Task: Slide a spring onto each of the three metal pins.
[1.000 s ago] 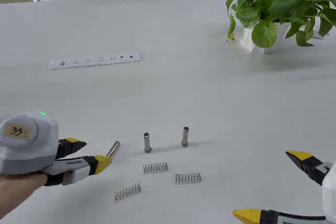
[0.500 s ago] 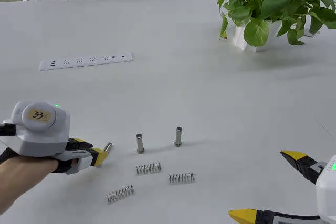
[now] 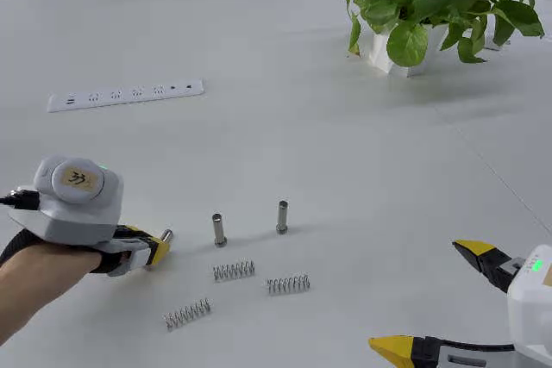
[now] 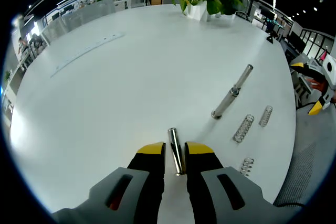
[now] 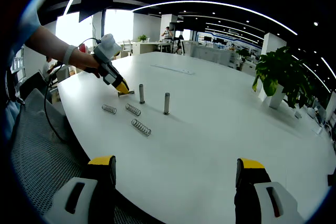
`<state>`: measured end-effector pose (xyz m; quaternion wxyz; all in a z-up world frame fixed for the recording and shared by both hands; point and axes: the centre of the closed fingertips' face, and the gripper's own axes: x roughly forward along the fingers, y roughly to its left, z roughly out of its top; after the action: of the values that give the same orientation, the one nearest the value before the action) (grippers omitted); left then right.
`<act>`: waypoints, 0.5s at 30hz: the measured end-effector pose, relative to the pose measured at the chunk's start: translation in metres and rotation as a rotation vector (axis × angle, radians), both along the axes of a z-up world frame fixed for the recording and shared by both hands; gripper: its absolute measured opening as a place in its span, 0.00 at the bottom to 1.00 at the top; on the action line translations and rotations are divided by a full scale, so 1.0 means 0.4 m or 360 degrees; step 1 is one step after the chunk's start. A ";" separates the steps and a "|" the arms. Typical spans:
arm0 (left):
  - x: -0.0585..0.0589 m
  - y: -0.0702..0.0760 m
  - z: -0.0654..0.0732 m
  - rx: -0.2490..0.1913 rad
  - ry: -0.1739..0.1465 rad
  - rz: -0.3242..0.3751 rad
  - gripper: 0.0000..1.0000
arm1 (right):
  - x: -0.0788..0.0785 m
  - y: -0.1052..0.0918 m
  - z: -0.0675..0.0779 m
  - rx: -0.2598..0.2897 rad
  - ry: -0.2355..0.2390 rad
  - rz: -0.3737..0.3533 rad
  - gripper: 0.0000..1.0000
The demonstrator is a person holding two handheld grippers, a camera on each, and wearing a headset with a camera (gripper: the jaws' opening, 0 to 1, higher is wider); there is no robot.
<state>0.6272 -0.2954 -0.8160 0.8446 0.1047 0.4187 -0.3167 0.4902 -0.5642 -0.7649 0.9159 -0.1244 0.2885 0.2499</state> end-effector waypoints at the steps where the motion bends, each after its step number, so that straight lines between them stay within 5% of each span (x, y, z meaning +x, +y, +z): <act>1: 0.002 0.001 -0.005 0.0018 0.0007 0.0002 0.10 | 0.000 0.000 0.000 0.0000 -0.0001 -0.0001 0.95; 15: 0.016 -0.016 -0.014 0.0199 -0.0002 -0.0078 0.08 | -0.003 0.005 -0.004 0.0004 0.0008 -0.0007 0.94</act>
<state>0.6338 -0.3017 -0.8217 0.8287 0.1677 0.4345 -0.3105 0.4889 -0.5622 -0.7665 0.9159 -0.1220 0.2906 0.2486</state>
